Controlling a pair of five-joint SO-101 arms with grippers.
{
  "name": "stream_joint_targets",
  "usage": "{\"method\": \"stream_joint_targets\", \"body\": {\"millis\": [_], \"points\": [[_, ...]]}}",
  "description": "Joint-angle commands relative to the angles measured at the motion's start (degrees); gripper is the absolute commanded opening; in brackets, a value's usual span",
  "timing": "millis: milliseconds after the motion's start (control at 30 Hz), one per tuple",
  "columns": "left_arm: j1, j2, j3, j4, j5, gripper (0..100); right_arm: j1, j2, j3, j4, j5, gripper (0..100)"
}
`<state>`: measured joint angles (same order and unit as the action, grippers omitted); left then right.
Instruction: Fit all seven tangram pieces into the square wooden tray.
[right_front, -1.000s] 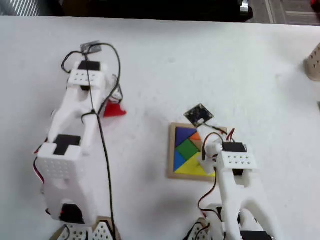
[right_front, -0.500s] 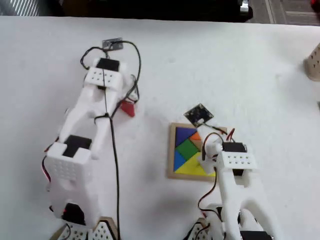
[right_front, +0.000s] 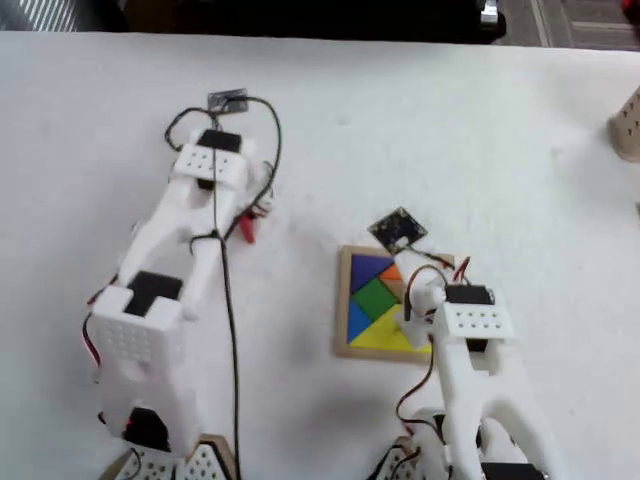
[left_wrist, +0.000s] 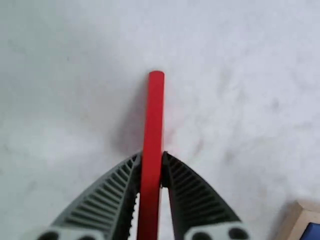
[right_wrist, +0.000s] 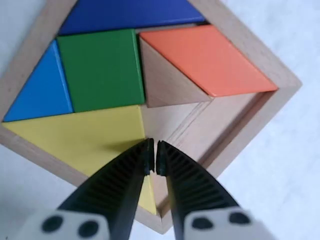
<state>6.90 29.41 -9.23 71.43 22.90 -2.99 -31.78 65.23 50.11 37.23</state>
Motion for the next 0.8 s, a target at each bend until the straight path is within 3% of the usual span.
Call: {"method": "stream_joint_targets", "body": {"millis": [0,233,400,767], "points": [[0.0,-0.7,-0.1,0.1,-0.4,2,-0.6,0.0,-0.4,-1.0,0.6,1.8],[1.1,-2.9,-3.2,5.4,-0.6,2,1.4,-0.6,-0.6,-0.7,0.3,1.8],[4.3,-8.7,-4.8,8.1,-0.6,2,5.4,-0.7,-2.4,-0.6,-3.9,1.8],[19.1,-15.4,-7.9,7.6,-5.5,2,19.6,-8.0,0.5,1.9,-9.1,1.8]]}}
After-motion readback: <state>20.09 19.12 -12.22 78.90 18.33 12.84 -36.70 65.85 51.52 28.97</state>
